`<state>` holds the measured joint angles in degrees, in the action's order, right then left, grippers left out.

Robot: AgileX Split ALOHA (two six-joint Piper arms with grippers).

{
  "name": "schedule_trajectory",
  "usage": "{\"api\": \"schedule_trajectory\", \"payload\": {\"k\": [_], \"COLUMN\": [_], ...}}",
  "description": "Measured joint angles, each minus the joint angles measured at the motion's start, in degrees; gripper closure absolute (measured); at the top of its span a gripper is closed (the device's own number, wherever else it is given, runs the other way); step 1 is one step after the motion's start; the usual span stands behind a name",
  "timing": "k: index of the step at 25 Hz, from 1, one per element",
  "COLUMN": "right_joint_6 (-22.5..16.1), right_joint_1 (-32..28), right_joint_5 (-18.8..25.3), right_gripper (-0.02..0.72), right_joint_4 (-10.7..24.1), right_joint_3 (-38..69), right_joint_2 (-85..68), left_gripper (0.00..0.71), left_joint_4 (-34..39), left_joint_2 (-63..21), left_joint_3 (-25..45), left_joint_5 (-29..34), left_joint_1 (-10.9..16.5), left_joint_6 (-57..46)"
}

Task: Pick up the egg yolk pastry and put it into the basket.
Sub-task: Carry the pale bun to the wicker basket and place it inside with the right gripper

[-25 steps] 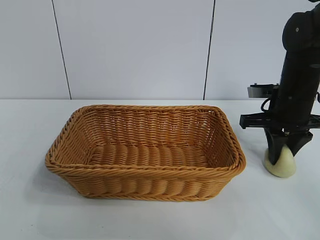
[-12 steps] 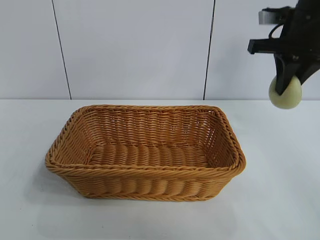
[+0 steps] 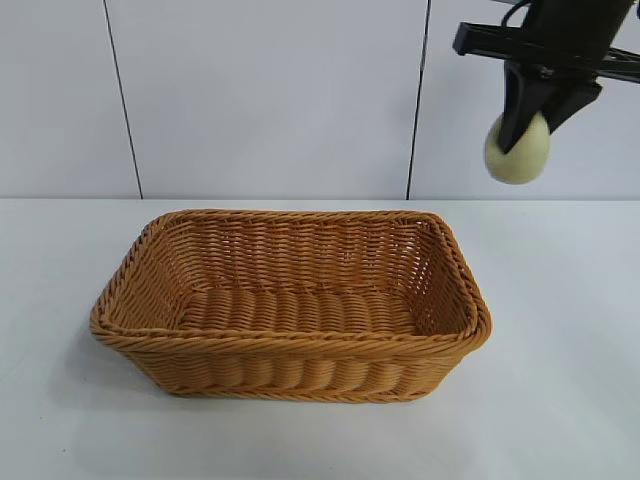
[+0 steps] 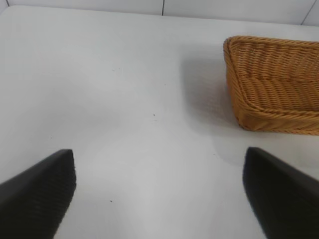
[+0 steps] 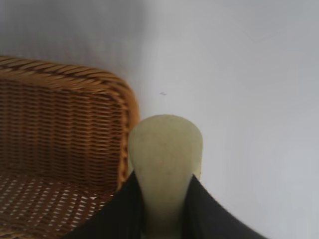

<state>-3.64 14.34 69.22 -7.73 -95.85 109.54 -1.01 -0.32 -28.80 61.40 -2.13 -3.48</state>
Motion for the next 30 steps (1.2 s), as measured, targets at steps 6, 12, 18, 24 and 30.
{"api": "schedule_trajectory", "payload": {"k": [6, 12, 18, 24, 30], "right_joint_6": [-0.2, -2.2, -3.6, -4.8, -4.9], "right_joint_1": [11.3, 19.8, 22.7, 22.5, 22.5], "right_joint_5": [-2.7, -6.3, -11.8, -15.5, -16.0], "right_gripper": [0.584, 0.584, 0.584, 0.584, 0.311], "right_joint_4": [0.0, 0.9, 2.1, 4.6, 4.5], "right_joint_3": [0.0, 0.0, 0.0, 0.0, 0.0], "right_joint_2": [0.0, 1.3, 7.7, 14.6, 16.0], "left_gripper": [0.057, 0.057, 0.057, 0.057, 0.057], "left_joint_4": [0.0, 0.0, 0.0, 0.0, 0.0], "left_joint_2": [0.0, 0.0, 0.0, 0.0, 0.0], "left_joint_3": [0.0, 0.0, 0.0, 0.0, 0.0], "left_joint_5": [0.0, -0.1, -0.1, -0.1, -0.1], "left_joint_1": [0.0, 0.0, 0.0, 0.0, 0.0], "left_joint_6": [0.0, 0.0, 0.0, 0.0, 0.0]}}
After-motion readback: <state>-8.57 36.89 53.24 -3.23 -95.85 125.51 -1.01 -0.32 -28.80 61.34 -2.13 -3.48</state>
